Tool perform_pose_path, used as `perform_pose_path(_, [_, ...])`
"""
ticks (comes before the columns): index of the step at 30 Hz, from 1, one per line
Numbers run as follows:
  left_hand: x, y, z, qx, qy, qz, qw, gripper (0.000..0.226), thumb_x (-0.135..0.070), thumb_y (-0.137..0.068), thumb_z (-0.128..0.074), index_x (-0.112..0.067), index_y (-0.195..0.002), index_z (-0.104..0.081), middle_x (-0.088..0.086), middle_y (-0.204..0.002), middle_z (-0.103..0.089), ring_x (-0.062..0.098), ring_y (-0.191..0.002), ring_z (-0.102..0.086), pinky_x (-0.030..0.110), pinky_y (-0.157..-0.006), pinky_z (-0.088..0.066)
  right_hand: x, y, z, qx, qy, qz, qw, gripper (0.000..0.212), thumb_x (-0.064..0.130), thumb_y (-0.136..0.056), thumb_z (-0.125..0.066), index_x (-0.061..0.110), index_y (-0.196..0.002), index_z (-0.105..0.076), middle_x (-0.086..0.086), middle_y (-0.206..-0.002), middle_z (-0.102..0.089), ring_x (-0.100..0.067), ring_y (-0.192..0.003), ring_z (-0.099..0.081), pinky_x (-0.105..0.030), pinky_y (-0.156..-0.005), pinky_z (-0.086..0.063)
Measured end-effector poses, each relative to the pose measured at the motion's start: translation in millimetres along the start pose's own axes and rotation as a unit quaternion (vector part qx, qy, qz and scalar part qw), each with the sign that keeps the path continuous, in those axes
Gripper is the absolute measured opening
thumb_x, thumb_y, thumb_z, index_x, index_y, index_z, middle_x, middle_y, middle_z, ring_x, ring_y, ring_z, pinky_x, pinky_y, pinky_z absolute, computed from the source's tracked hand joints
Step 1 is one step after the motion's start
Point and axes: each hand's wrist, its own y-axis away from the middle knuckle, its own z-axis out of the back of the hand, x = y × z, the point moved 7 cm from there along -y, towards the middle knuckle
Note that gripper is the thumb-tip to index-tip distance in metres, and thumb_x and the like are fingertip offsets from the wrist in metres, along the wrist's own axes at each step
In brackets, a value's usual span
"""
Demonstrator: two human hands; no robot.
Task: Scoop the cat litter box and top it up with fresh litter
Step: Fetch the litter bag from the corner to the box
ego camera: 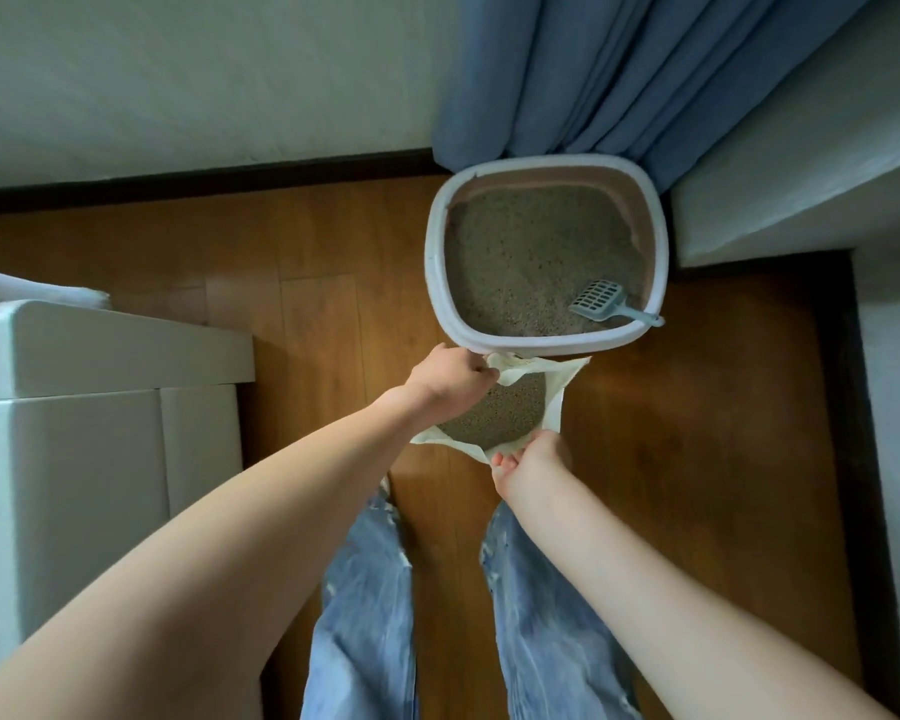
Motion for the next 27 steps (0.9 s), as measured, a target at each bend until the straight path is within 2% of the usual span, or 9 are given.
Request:
perform_pose_path(2, [12, 9, 12, 0.002, 0.005, -0.002, 1.000, 0.046, -0.029, -0.101, -0.040, -0.021, -0.056, -0.047, -0.002, -0.058, -0.045, 0.023, -0.086, -0.041, 0.045, -0.101, -0.038, -10, 12, -13, 0.008, -0.001, 0.003, 1.000, 0.021, 0.016, -0.100, -0.034, 0.005, -0.109, -0.049, -0.004, -0.073, -0.034, -0.015, -0.055, -0.028, -0.024, -0.065, -0.042])
perform_pose_path(5, [29, 21, 30, 0.005, 0.016, -0.005, 1.000, 0.041, -0.030, -0.103, -0.039, -0.015, -0.077, -0.067, -0.005, -0.063, -0.049, 0.024, -0.090, -0.046, 0.039, -0.098, -0.036, -28, 26, -35, 0.020, 0.018, 0.005, 1.000, 0.036, 0.016, -0.101, -0.032, 0.003, -0.132, -0.046, -0.006, -0.079, -0.040, -0.016, -0.057, -0.034, -0.032, -0.088, -0.044])
perform_pose_path(8, [51, 27, 51, -0.023, 0.052, 0.008, 0.998, 0.044, -0.030, -0.102, -0.042, -0.017, -0.064, -0.058, -0.003, -0.060, -0.046, 0.021, -0.078, -0.044, 0.040, -0.077, -0.040, -44, 36, -58, 0.020, 0.033, 0.006, 0.999, 0.032, 0.016, -0.101, -0.031, 0.008, -0.124, -0.050, -0.006, -0.074, -0.037, -0.016, -0.056, -0.030, -0.032, -0.095, -0.043])
perform_pose_path(10, [70, 26, 62, -0.043, 0.078, 0.025, 0.996, 0.043, -0.031, -0.102, -0.043, -0.007, -0.074, -0.066, -0.001, -0.059, -0.048, 0.021, -0.072, -0.042, 0.037, -0.064, -0.037, -55, 39, -75, 0.028, 0.020, -0.001, 0.999, 0.032, 0.017, -0.101, -0.030, 0.008, -0.124, -0.050, -0.008, -0.085, -0.047, -0.016, -0.057, -0.031, -0.034, -0.101, -0.041])
perform_pose_path(13, [94, 26, 79, -0.064, 0.105, 0.040, 0.992, 0.042, -0.036, -0.102, -0.044, -0.006, -0.090, -0.071, -0.002, -0.066, -0.055, 0.018, -0.073, -0.043, 0.035, -0.067, -0.040, -70, 47, -102, 0.038, 0.018, -0.009, 0.999, 0.036, 0.019, -0.101, -0.028, 0.008, -0.127, -0.049, -0.008, -0.100, -0.051, -0.016, -0.059, -0.034, -0.032, -0.097, -0.042])
perform_pose_path(17, [113, 25, 103, -0.083, 0.096, 0.037, 0.991, 0.038, -0.035, -0.102, -0.044, -0.010, -0.087, -0.068, -0.002, -0.068, -0.057, 0.011, -0.064, -0.039, 0.029, -0.068, -0.039, -86, 61, -131, 0.070, 0.027, -0.017, 0.997, 0.044, 0.023, -0.101, -0.024, 0.012, -0.139, -0.043, -0.011, -0.136, -0.046, -0.022, -0.100, -0.054, -0.031, -0.088, -0.041])
perform_pose_path(21, [130, 18, 126, -0.096, 0.062, 0.028, 0.993, 0.046, -0.036, -0.101, -0.043, 0.001, -0.093, -0.069, 0.016, -0.078, -0.066, 0.015, -0.058, -0.044, 0.028, -0.052, -0.031, -98, 66, -152, 0.078, 0.026, -0.009, 0.997, 0.043, 0.022, -0.100, -0.024, 0.013, -0.134, -0.048, -0.011, -0.132, -0.048, -0.018, -0.077, -0.048, -0.028, -0.079, -0.042])
perform_pose_path(24, [133, 13, 138, -0.095, 0.044, 0.020, 0.994, 0.044, -0.034, -0.101, -0.043, 0.002, -0.092, -0.067, 0.008, -0.065, -0.057, 0.014, -0.050, -0.040, 0.027, -0.048, -0.028, -103, 69, -166, 0.103, 0.015, -0.009, 0.995, 0.044, 0.022, -0.101, -0.023, 0.013, -0.138, -0.044, -0.011, -0.135, -0.046, -0.019, -0.089, -0.051, -0.028, -0.085, -0.043])
perform_pose_path(27, [136, 5, 142, -0.081, 0.046, 0.006, 0.996, 0.041, -0.031, -0.100, -0.042, 0.000, -0.088, -0.065, 0.008, -0.071, -0.061, 0.018, -0.071, -0.045, 0.030, -0.059, -0.036, -105, 70, -177, 0.117, 0.002, -0.012, 0.993, 0.039, 0.017, -0.102, -0.027, 0.007, -0.133, -0.047, -0.012, -0.107, -0.055, -0.019, -0.072, -0.048, -0.027, -0.082, -0.044])
